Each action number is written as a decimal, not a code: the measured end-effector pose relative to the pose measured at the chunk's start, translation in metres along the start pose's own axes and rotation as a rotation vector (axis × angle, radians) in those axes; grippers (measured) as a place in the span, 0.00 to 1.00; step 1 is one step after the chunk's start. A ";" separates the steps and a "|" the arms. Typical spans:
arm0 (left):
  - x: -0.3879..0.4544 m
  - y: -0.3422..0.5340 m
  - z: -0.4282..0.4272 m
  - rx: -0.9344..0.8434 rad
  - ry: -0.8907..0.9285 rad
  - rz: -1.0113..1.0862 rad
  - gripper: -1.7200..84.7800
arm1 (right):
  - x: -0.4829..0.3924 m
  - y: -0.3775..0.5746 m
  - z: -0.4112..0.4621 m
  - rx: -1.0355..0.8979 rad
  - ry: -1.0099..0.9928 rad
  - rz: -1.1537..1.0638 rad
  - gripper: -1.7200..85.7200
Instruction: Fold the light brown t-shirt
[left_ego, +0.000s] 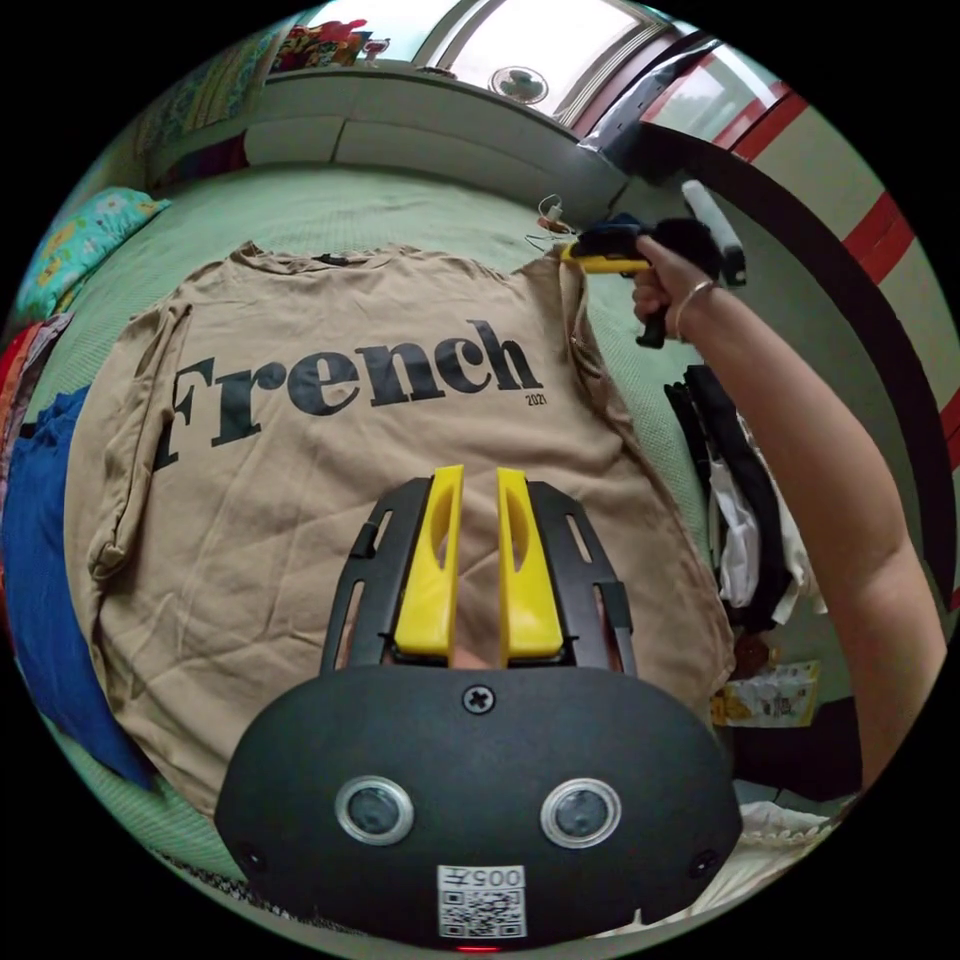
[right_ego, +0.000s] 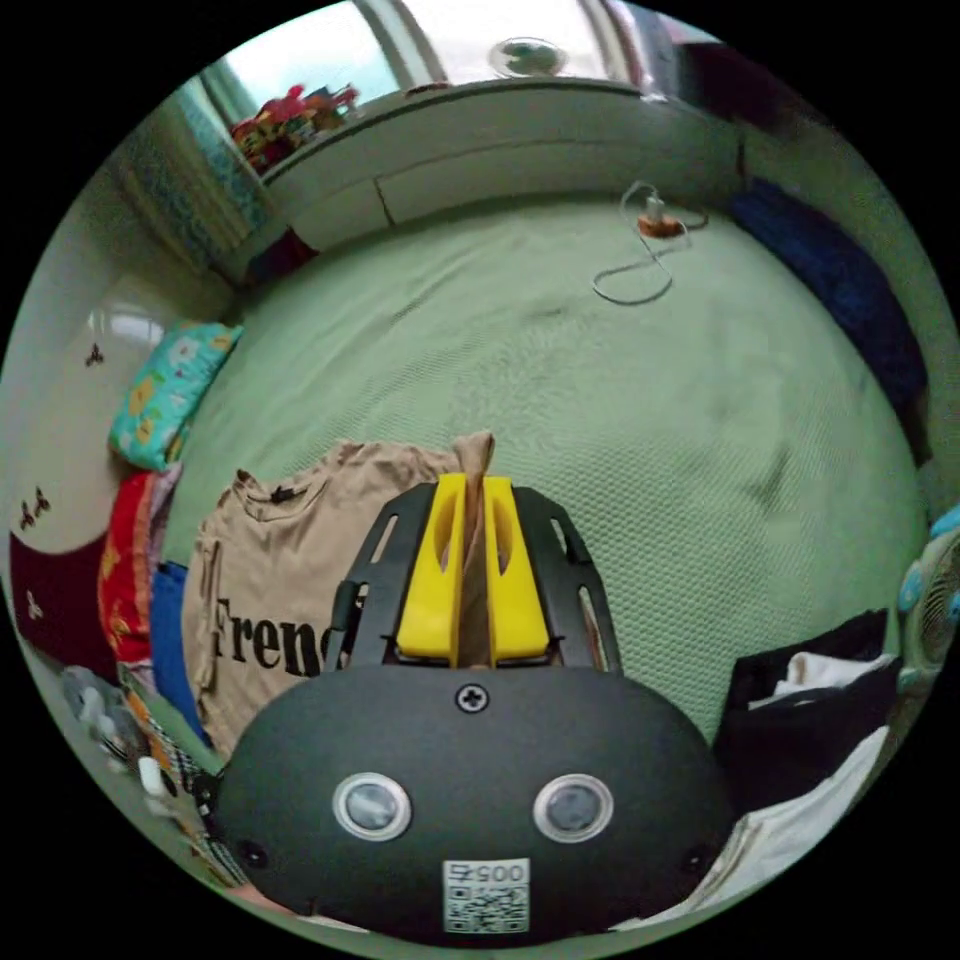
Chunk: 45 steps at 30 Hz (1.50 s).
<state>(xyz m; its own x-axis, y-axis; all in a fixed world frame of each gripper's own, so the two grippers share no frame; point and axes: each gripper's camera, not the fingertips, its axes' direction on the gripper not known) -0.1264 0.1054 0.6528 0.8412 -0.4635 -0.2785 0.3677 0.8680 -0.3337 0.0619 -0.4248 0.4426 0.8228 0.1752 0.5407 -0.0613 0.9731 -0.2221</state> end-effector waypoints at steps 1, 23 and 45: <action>-0.001 0.001 -0.002 0.000 0.001 -0.002 0.10 | -0.027 -0.001 0.003 -0.014 0.055 -0.054 0.01; -0.012 0.049 -0.060 0.024 0.044 -0.034 0.09 | -0.162 0.179 0.012 -0.264 0.235 -0.578 0.08; 0.005 0.156 -0.170 0.014 -0.088 -0.034 0.10 | -0.185 0.279 -0.117 -0.087 0.108 -0.516 0.03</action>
<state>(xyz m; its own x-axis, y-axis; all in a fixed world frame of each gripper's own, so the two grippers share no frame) -0.1324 0.2079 0.4460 0.8596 -0.4756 -0.1871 0.4014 0.8549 -0.3287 -0.0415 -0.2027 0.1859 0.7874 -0.3442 0.5114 0.4102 0.9118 -0.0178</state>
